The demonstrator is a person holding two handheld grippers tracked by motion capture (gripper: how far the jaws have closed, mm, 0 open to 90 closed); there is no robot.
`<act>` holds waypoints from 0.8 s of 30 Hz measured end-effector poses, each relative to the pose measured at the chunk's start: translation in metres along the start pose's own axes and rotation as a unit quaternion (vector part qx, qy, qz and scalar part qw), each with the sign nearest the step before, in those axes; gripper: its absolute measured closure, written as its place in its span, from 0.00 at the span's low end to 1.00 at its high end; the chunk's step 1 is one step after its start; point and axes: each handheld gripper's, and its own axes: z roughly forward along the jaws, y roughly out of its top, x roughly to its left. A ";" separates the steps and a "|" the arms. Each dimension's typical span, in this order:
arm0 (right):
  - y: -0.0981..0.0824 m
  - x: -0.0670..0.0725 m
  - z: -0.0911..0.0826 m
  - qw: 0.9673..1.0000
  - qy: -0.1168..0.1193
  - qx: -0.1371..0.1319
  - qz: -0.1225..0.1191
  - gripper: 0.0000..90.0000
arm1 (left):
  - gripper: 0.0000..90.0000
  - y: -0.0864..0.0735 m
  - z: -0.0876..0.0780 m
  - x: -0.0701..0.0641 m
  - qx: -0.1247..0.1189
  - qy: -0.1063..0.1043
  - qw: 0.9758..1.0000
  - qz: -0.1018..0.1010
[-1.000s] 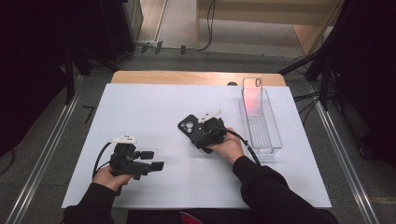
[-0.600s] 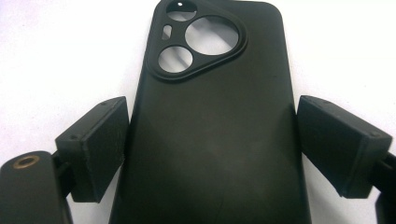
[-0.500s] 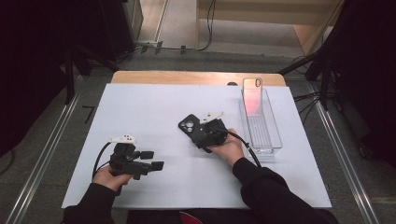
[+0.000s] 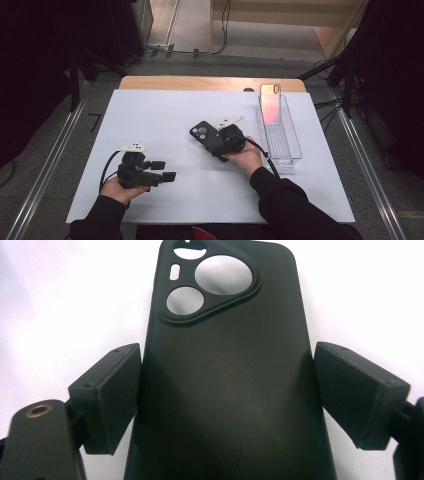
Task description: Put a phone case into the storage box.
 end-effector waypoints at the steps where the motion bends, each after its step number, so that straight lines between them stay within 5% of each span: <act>1: 0.001 0.001 -0.003 1.000 0.004 -0.005 0.002 0.15 | 0.23 0.000 0.000 0.000 -0.002 0.002 1.000 -0.003; 7: 0.009 0.008 -0.021 0.999 0.022 -0.018 0.019 0.15 | 0.23 0.003 0.000 -0.004 -0.011 0.004 1.000 -0.022; 10: 0.011 0.011 -0.030 0.999 0.033 -0.020 0.031 0.15 | 0.24 0.007 0.001 -0.005 -0.001 -0.006 0.999 -0.053; 24: 0.000 0.026 -0.051 0.997 0.037 -0.025 0.071 0.15 | 0.28 0.023 0.009 -0.012 0.011 0.012 0.998 -0.058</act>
